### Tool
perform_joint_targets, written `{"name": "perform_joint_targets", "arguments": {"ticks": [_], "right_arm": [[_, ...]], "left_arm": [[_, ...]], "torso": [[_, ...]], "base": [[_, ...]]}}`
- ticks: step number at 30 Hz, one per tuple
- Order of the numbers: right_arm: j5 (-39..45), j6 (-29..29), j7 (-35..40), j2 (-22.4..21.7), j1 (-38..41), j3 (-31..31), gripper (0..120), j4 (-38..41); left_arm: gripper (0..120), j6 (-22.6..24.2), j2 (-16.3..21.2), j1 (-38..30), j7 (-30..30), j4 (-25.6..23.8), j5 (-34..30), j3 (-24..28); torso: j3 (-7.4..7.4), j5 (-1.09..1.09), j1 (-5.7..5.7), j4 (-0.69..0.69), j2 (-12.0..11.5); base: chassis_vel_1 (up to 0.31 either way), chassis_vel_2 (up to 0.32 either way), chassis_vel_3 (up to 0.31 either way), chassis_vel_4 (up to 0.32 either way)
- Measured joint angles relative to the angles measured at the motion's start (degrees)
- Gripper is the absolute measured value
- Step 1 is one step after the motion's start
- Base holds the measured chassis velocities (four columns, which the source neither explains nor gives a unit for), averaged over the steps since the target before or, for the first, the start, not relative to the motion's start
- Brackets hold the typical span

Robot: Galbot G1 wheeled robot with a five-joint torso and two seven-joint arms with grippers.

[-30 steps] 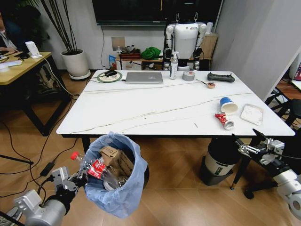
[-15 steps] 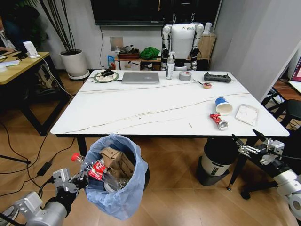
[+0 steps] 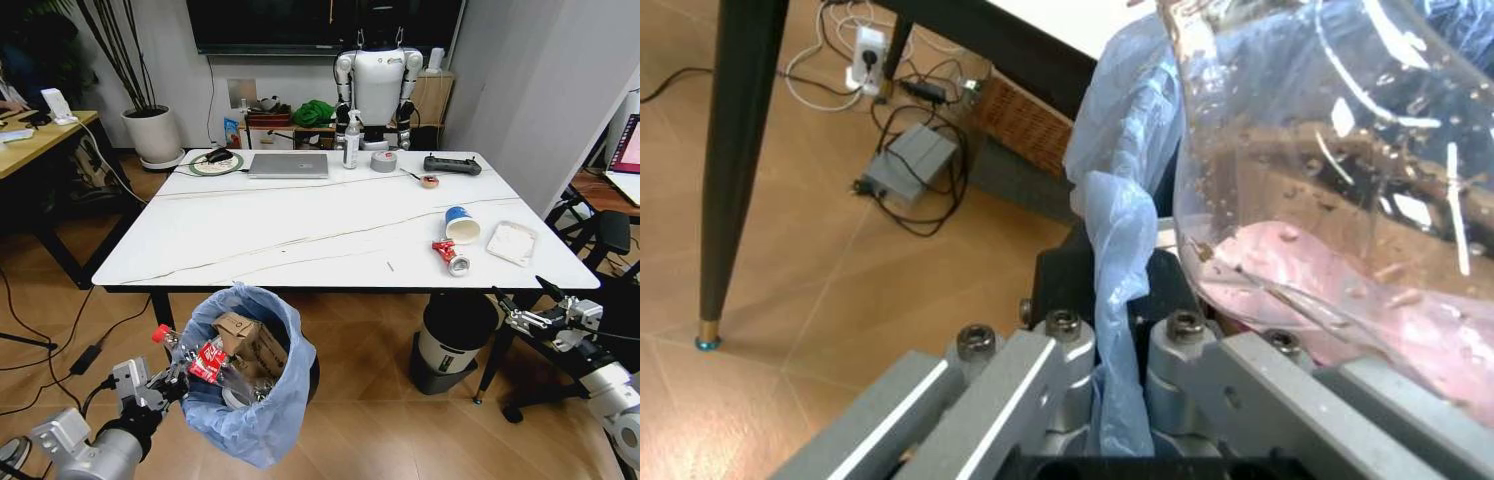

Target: Pick up the trash bin and place the trash from the table into it.

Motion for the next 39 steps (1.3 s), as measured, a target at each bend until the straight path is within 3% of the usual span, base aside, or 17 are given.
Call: {"name": "perform_joint_targets", "arguments": {"ticks": [13, 19, 24, 39], "right_arm": [[-1.2, -1.3, 1.7, -1.2, 3.1, -2.6, 100, -1.0], [2.5, -6.4, 9.4, -3.8, 13.4, -14.4, 100, -4.0], [5.0, -7.7, 10.0, -5.0, 19.5, -19.7, 100, -8.0], [6.2, -7.9, 9.7, -5.8, 28.1, -28.3, 100, -14.2]], "left_arm": [[0, 0.0, -0.1, -0.1, 0.0, 0.1, 0.0, 0.0], [0, 0.0, -0.3, 0.4, 0.0, 0.0, 0.7, -0.7], [0, 0.0, -0.3, 1.1, 0.0, -0.2, 1.2, -1.0], [0, 0.1, -0.9, 1.9, -0.2, 0.0, 1.9, -1.7]], "torso": [[0.00, 0.01, 0.00, -0.01, 0.0], [0.00, -0.02, 0.00, 0.02, 0.0], [0.00, 0.00, 0.00, 0.01, 0.0], [0.00, 0.00, 0.00, 0.00, 0.0]], "base": [[-0.035, -0.035, 0.041, 0.036], [0.000, 0.000, 0.000, 0.000], [0.000, 0.000, 0.000, 0.000], [0.000, 0.000, 0.000, 0.000]]}}
